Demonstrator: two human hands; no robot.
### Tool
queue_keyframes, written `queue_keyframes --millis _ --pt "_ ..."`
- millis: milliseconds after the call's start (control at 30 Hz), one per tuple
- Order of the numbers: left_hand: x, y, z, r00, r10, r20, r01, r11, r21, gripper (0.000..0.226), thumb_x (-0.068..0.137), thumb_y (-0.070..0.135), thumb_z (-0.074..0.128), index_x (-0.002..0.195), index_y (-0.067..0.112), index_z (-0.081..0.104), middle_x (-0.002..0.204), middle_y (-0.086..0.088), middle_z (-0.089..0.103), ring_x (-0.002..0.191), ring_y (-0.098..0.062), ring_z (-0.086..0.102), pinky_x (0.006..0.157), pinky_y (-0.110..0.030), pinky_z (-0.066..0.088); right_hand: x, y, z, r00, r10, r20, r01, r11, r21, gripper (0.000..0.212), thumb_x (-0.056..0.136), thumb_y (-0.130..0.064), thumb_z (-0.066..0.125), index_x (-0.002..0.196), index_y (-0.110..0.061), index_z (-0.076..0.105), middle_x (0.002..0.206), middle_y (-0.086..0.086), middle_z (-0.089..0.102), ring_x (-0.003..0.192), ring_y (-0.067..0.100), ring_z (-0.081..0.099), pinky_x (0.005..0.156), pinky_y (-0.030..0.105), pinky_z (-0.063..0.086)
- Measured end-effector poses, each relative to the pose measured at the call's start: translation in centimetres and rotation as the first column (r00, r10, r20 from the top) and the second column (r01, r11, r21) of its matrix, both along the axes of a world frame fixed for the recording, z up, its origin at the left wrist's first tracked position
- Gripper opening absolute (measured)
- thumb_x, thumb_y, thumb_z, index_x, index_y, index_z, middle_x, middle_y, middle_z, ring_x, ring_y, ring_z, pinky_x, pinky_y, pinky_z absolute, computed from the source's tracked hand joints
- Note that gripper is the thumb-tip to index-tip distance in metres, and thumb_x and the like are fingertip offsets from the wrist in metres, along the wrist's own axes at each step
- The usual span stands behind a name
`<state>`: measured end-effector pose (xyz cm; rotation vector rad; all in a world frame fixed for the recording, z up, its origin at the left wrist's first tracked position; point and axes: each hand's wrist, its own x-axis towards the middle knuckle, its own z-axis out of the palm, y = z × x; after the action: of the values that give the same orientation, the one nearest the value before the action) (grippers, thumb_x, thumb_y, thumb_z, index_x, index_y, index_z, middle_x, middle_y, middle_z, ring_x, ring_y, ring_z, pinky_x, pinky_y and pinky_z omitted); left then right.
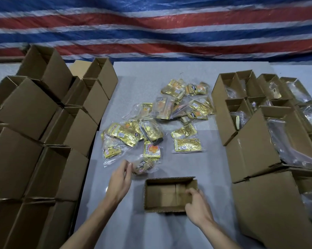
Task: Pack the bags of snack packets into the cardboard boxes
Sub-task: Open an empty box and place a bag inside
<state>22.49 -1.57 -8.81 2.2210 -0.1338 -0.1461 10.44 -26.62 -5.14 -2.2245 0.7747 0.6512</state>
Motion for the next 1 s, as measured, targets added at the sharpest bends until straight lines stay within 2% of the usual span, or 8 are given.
queue_keyframes --millis 133,300,400,533,600,733,833,1000 --pt "-0.2 -0.4 0.4 0.991 -0.105 -0.083 0.106 0.994 0.004 0.03 0.101 0.046 0.043 0.082 0.023 0.048 0.077 0.004 0.063 0.074 -0.009 0.061 0.07 -0.027 0.047 -0.3 0.0 0.3 1.0 0.015 0.001 -0.015 1.0 -0.005 0.051 0.08 -0.002 0.044 0.124 -0.024 0.055 0.126 -0.002 0.043 0.092 0.014 0.047 0.08 0.026 0.041" --pt "-2.0 -0.8 -1.5 0.847 -0.304 -0.435 0.29 0.952 -0.101 0.038 0.095 0.051 0.056 0.079 0.018 0.064 0.082 0.007 0.067 0.078 0.0 0.06 0.077 -0.022 0.046 -1.0 -0.6 0.6 0.998 0.057 0.005 -0.057 0.998 -0.013 0.057 0.079 0.001 0.046 0.129 -0.025 0.057 0.133 0.001 0.052 0.11 0.017 0.055 0.091 0.02 0.041" --pt "-2.3 -0.8 -3.0 0.891 -0.136 -0.433 0.111 0.99 -0.081 0.041 0.098 0.05 0.052 0.074 0.021 0.068 0.077 0.013 0.067 0.076 0.001 0.06 0.07 -0.013 0.042 -1.6 -1.4 0.7 0.999 0.035 -0.033 -0.037 0.997 -0.065 0.058 0.081 -0.002 0.049 0.135 -0.022 0.053 0.132 0.004 0.059 0.12 0.022 0.057 0.096 0.023 0.042" --pt "-0.4 0.3 -5.0 0.902 0.275 -0.333 -0.196 0.948 0.25 0.015 0.095 0.025 0.057 0.096 0.014 0.066 0.101 -0.001 0.062 0.094 -0.026 0.064 0.083 -0.035 0.049 -2.0 -2.3 0.7 0.997 -0.047 -0.061 0.041 0.995 -0.091 0.051 0.084 -0.003 0.051 0.131 -0.022 0.055 0.12 0.004 0.064 0.107 0.022 0.062 0.091 0.026 0.047" --pt "0.6 1.3 -5.9 0.853 0.364 -0.374 -0.246 0.912 0.328 0.027 0.095 0.024 0.06 0.115 0.006 0.058 0.116 -0.011 0.056 0.102 -0.032 0.061 0.088 -0.038 0.047 -2.1 -2.4 0.5 0.996 -0.066 -0.066 0.06 0.994 -0.09 0.049 0.084 -0.001 0.052 0.129 -0.022 0.057 0.114 0.003 0.064 0.103 0.02 0.063 0.09 0.026 0.048" --pt "1.8 1.9 -6.6 0.695 0.48 -0.535 -0.443 0.872 0.208 0.035 0.089 0.018 0.07 0.114 0.001 0.051 0.112 -0.019 0.061 0.085 -0.03 0.061 0.069 -0.028 0.046 -2.0 -2.1 0.3 0.991 -0.102 -0.085 0.094 0.992 -0.088 0.049 0.082 0.0 0.052 0.125 -0.024 0.058 0.118 0.006 0.063 0.102 0.021 0.063 0.093 0.031 0.05" --pt "2.0 2.4 -7.2 0.63 0.461 -0.625 -0.479 0.864 0.155 0.028 0.086 0.015 0.074 0.1 -0.008 0.066 0.084 -0.016 0.066 0.076 -0.029 0.062 0.069 -0.031 0.047 -2.1 -1.9 0.1 0.99 -0.104 -0.09 0.097 0.992 -0.082 0.049 0.081 -0.001 0.053 0.123 -0.025 0.058 0.116 0.006 0.063 0.1 0.021 0.064 0.091 0.031 0.051" --pt "1.6 2.4 -5.6 0.679 0.364 -0.637 -0.484 0.875 -0.016 0.021 0.089 0.006 0.067 0.071 0.008 0.056 0.066 -0.008 0.056 0.063 -0.018 0.048 0.057 -0.028 0.038 -1.6 -2.1 0.2 0.993 -0.075 -0.086 0.065 0.992 -0.109 0.046 0.081 -0.004 0.053 0.121 -0.026 0.058 0.121 0.003 0.061 0.101 0.017 0.057 0.082 0.022 0.04"
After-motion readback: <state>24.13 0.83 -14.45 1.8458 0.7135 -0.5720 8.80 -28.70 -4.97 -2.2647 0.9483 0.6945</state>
